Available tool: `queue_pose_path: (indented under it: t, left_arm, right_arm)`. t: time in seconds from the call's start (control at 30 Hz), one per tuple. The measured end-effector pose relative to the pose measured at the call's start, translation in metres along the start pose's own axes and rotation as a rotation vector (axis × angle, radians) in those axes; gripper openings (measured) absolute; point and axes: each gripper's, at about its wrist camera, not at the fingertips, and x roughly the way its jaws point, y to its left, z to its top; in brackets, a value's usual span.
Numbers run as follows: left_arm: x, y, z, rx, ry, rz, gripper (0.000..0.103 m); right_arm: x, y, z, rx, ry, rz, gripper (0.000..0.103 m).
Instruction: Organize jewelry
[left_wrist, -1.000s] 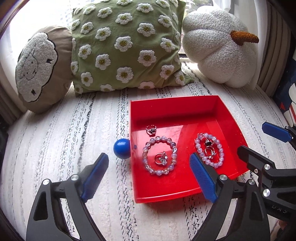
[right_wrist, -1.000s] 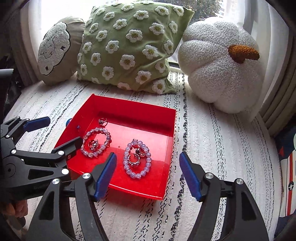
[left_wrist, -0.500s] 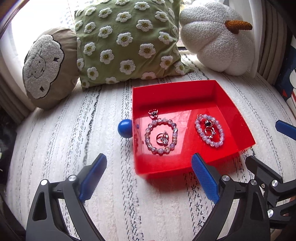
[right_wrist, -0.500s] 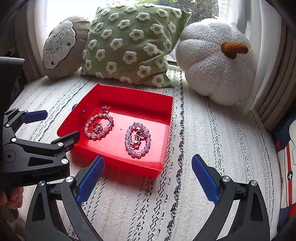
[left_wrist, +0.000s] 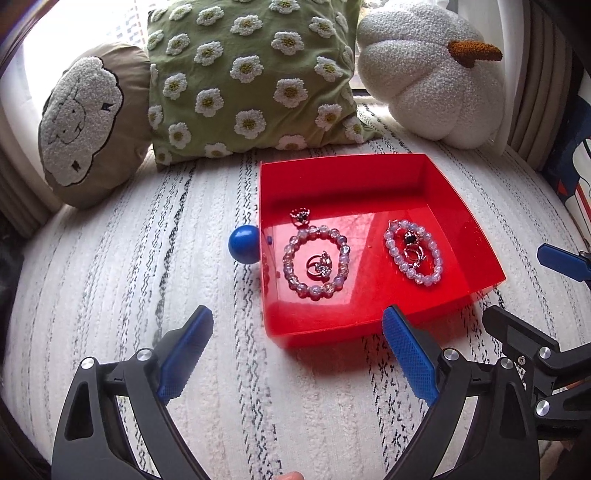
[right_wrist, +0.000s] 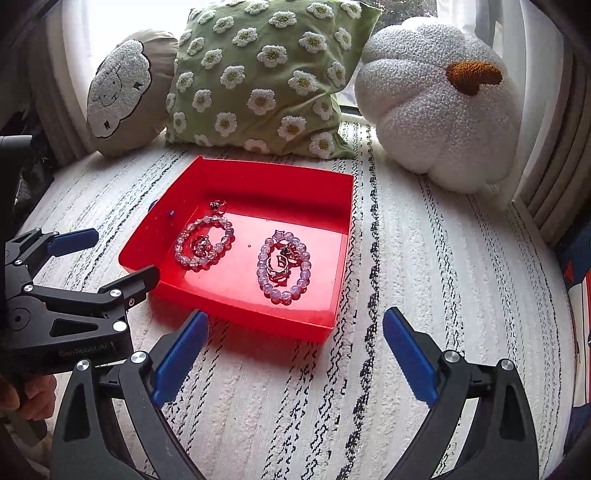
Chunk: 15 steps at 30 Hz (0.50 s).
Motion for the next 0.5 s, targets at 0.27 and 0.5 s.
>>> queue_pose_path:
  t: [0.27, 0.5]
  left_arm:
    - [0.0036, -0.0064, -0.002, 0.025, 0.014, -0.01, 0.089]
    - [0.0041, -0.0066, -0.0019, 0.029, 0.016, -0.005, 0.089]
  right_arm:
    - [0.0016, 0.0001, 0.0009, 0.0, 0.003, 0.006, 0.093]
    - [0.0012, 0.0013, 0.001, -0.006, 0.002, 0.004, 0.093]
